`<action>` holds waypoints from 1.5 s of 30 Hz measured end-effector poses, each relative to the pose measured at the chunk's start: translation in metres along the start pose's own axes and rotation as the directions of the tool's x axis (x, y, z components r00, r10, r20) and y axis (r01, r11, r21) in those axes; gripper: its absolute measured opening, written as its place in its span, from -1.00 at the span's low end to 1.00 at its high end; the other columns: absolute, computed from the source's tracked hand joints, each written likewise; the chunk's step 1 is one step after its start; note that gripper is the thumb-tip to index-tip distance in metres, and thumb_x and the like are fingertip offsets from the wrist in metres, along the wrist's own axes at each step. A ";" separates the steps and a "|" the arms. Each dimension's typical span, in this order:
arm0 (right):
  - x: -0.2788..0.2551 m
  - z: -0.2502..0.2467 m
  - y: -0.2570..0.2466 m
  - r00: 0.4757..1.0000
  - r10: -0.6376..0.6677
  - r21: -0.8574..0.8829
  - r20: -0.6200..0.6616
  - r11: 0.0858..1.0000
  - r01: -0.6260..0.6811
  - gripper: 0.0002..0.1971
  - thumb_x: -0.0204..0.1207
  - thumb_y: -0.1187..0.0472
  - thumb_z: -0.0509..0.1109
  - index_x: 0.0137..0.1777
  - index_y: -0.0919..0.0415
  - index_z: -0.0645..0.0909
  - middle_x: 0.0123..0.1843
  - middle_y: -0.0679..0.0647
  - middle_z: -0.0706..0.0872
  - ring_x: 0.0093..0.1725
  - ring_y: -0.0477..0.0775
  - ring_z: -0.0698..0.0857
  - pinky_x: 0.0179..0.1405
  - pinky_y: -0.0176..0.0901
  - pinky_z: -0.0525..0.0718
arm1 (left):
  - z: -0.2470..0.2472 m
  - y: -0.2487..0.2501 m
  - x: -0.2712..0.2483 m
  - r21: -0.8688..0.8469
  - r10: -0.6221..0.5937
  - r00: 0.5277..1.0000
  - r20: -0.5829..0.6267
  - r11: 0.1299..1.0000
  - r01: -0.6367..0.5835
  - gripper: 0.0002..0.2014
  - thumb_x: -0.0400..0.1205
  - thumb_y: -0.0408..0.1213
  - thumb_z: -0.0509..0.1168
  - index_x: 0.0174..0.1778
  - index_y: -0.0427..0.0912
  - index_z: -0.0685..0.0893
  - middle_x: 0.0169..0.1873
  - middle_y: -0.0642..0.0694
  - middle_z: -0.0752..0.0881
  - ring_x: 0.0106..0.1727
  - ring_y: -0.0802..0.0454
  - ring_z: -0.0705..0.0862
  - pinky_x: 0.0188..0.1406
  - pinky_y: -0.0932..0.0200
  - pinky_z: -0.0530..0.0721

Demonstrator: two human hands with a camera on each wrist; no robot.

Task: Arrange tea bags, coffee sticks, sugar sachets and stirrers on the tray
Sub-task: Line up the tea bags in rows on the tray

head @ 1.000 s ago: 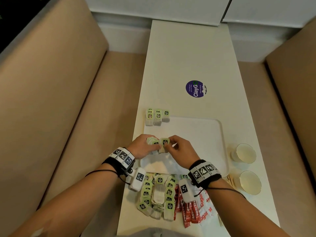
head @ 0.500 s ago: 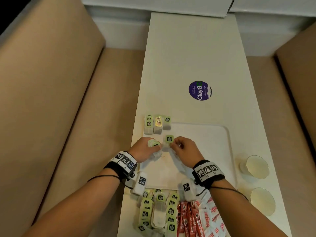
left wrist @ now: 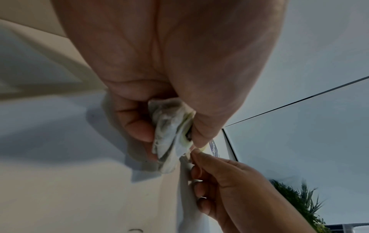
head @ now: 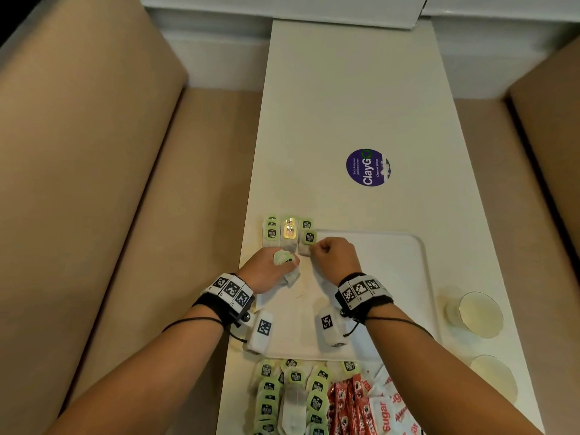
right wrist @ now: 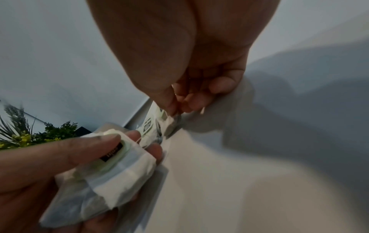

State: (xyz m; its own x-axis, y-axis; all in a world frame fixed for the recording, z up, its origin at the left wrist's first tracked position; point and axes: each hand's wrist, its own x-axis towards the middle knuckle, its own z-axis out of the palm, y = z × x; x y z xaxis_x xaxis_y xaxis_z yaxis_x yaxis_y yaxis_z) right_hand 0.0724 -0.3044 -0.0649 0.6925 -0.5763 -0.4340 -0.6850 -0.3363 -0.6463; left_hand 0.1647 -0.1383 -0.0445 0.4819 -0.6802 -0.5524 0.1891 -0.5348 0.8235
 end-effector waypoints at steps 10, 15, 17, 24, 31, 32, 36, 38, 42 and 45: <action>0.003 0.003 -0.012 0.996 0.069 -0.024 -0.049 0.997 -0.070 -0.64 0.58 0.12 0.39 -0.48 0.08 0.54 -0.45 -0.07 0.64 -0.33 0.09 0.63 -0.24 -0.09 0.69 | -0.006 -0.004 -0.012 -0.108 -0.034 0.999 -0.031 0.994 0.031 -0.89 0.75 -0.17 0.34 0.09 -0.02 0.76 -0.09 -0.14 0.76 -0.20 -0.07 0.75 -0.18 -0.11 0.83; 0.002 0.000 -0.014 0.994 0.076 0.021 -0.077 0.997 -0.075 -0.87 0.57 0.02 0.41 -0.15 0.02 0.60 -0.16 -0.03 0.75 -0.08 0.11 0.73 -0.02 -0.01 0.73 | -0.007 -0.003 -0.012 -0.116 -0.076 0.994 -0.079 0.991 0.067 -0.84 0.71 -0.16 0.38 0.15 -0.11 0.66 -0.16 -0.09 0.67 -0.33 -0.04 0.71 -0.06 -0.27 0.84; -0.001 -0.002 -0.011 0.994 0.084 0.050 -0.068 0.995 -0.081 -0.84 0.57 -0.04 0.43 -0.03 0.01 0.60 -0.08 -0.03 0.76 -0.02 0.09 0.73 0.05 -0.01 0.72 | -0.008 -0.004 -0.013 -0.129 -0.090 0.989 -0.118 0.989 0.074 -0.83 0.71 -0.18 0.39 0.16 -0.15 0.66 -0.21 -0.07 0.67 -0.39 0.01 0.70 -0.04 -0.38 0.81; -0.004 -0.001 -0.010 0.999 0.040 -0.002 0.004 0.999 -0.040 -0.59 0.62 0.23 0.32 0.46 0.19 0.63 0.25 0.17 0.79 0.27 0.17 0.73 0.33 -0.09 0.64 | -0.010 -0.004 -0.018 -0.149 -0.086 0.989 -0.120 0.986 0.068 -0.84 0.72 -0.24 0.38 0.16 -0.19 0.70 -0.31 -0.03 0.69 -0.53 0.11 0.65 0.00 -0.44 0.78; -0.004 0.003 -0.019 0.999 -0.014 -0.037 0.041 0.999 0.016 -0.68 0.51 0.22 0.46 0.27 0.13 0.70 0.11 0.08 0.84 0.12 0.14 0.78 0.16 -0.02 0.75 | -0.013 -0.007 -0.020 -0.141 -0.076 0.993 -0.089 0.988 0.063 -0.89 0.72 -0.22 0.38 0.10 -0.15 0.71 -0.31 -0.01 0.66 -0.54 0.18 0.62 0.01 -0.40 0.78; -0.003 0.003 -0.019 0.999 -0.023 -0.044 0.040 0.999 0.025 -0.68 0.51 0.23 0.47 0.27 0.12 0.70 0.13 0.07 0.84 0.11 0.13 0.78 0.15 -0.04 0.74 | -0.013 -0.008 -0.020 -0.138 -0.075 0.994 -0.085 0.988 0.062 -0.89 0.72 -0.23 0.38 0.11 -0.16 0.71 -0.31 -0.01 0.65 -0.55 0.19 0.61 0.01 -0.38 0.78; -0.003 0.003 -0.020 0.998 -0.042 -0.094 0.039 0.995 0.045 -0.69 0.56 0.22 0.45 0.30 0.07 0.70 0.17 0.07 0.83 0.14 0.17 0.77 0.13 -0.04 0.73 | -0.016 -0.011 -0.019 -0.129 -0.067 0.995 -0.076 0.990 0.056 -0.88 0.71 -0.23 0.39 0.12 -0.16 0.71 -0.31 0.00 0.63 -0.54 0.18 0.60 -0.02 -0.34 0.79; -0.003 0.001 -0.022 0.997 -0.063 -0.120 0.043 0.990 0.068 -0.69 0.58 0.23 0.40 0.30 0.06 0.71 0.17 0.09 0.82 0.14 0.20 0.77 0.15 0.02 0.74 | -0.017 -0.012 -0.019 -0.134 -0.064 0.995 -0.078 0.990 0.053 -0.90 0.71 -0.28 0.39 0.11 -0.16 0.70 -0.28 -0.05 0.65 -0.50 0.11 0.62 -0.10 -0.24 0.83; -0.004 -0.001 -0.024 0.993 -0.101 -0.152 0.058 0.982 0.109 -0.70 0.58 0.29 0.32 0.25 0.10 0.74 0.14 0.13 0.83 0.13 0.25 0.77 0.13 0.08 0.75 | -0.016 -0.014 -0.021 -0.167 -0.046 0.997 -0.057 0.985 0.036 -0.91 0.71 -0.41 0.36 0.08 -0.18 0.67 -0.31 -0.15 0.63 -0.45 -0.04 0.56 -0.31 0.00 0.76; -0.007 -0.002 -0.023 0.995 -0.082 -0.123 0.049 0.989 0.087 -0.66 0.59 0.29 0.35 0.34 0.09 0.69 0.17 0.13 0.81 0.16 0.23 0.76 0.17 0.05 0.73 | -0.018 -0.016 -0.023 -0.153 -0.027 0.999 -0.039 0.988 0.021 -0.86 0.69 -0.45 0.38 0.11 -0.18 0.66 -0.24 -0.18 0.66 -0.30 -0.15 0.63 -0.25 -0.06 0.80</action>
State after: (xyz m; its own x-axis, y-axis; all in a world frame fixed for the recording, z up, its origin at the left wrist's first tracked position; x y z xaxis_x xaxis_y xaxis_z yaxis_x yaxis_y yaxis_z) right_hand 0.0829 -0.2944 -0.0464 0.7565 -0.5094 -0.4101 -0.6445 -0.4745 -0.5995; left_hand 0.1663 -0.1054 -0.0425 0.5098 -0.6454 -0.5688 0.3273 -0.4659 0.8220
